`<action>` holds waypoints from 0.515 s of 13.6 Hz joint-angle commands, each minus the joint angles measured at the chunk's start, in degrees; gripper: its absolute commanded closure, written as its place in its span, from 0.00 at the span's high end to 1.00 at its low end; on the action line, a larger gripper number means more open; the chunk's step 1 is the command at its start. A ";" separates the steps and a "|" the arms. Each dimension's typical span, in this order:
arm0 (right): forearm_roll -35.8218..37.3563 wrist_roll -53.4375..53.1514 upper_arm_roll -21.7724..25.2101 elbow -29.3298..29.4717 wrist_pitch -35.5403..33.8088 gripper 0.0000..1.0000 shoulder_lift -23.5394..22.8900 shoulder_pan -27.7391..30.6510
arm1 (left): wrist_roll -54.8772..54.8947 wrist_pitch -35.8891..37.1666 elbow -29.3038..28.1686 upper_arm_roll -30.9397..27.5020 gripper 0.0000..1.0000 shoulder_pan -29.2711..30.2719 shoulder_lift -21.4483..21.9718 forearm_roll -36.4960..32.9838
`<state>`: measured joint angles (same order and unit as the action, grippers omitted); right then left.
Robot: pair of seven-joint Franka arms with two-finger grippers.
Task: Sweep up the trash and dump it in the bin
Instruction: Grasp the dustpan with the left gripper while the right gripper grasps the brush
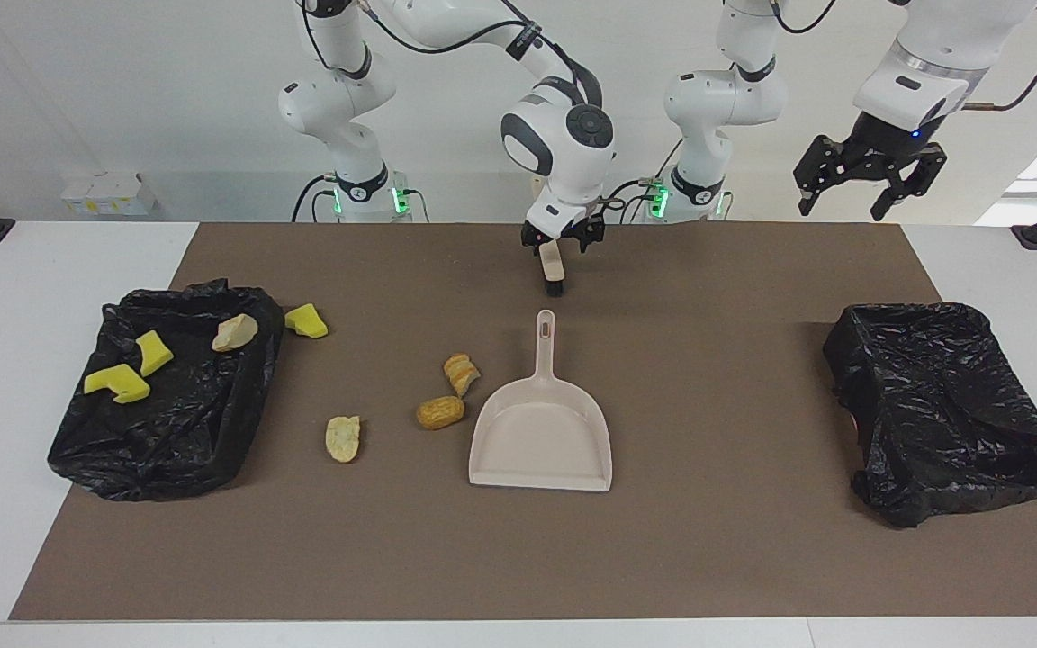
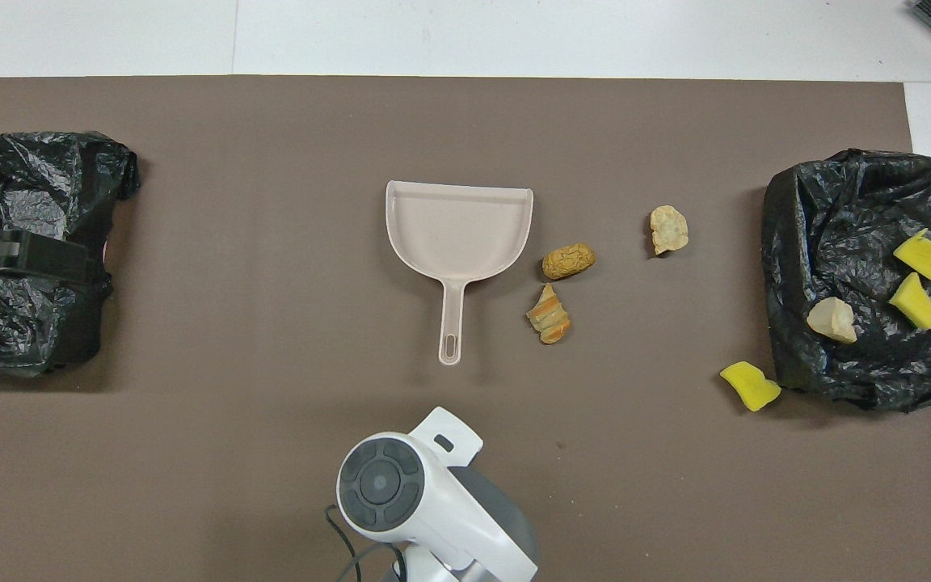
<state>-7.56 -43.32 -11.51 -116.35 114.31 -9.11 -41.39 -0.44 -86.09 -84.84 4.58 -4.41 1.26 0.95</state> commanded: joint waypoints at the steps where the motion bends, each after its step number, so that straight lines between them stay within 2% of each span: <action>1: -5.16 -0.63 0.26 -9.93 4.68 1.00 6.72 -2.37 | -5.94 -4.08 -2.17 -0.45 1.00 -4.62 -1.60 -0.69; 4: -11.06 -0.37 0.26 -14.60 6.80 0.98 9.28 -3.87 | -11.51 -8.39 -2.70 -0.45 1.00 -9.46 -5.47 -1.04; 7: -13.44 1.04 0.18 -15.40 6.89 0.88 9.90 -4.23 | -12.74 -11.28 -5.68 -0.45 1.00 -11.93 -5.83 -1.21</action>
<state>-18.87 -43.32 -11.50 -129.52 119.75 -1.22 -45.46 -11.96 -94.72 -87.79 4.90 -14.65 -5.38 0.90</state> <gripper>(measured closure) 0.035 0.000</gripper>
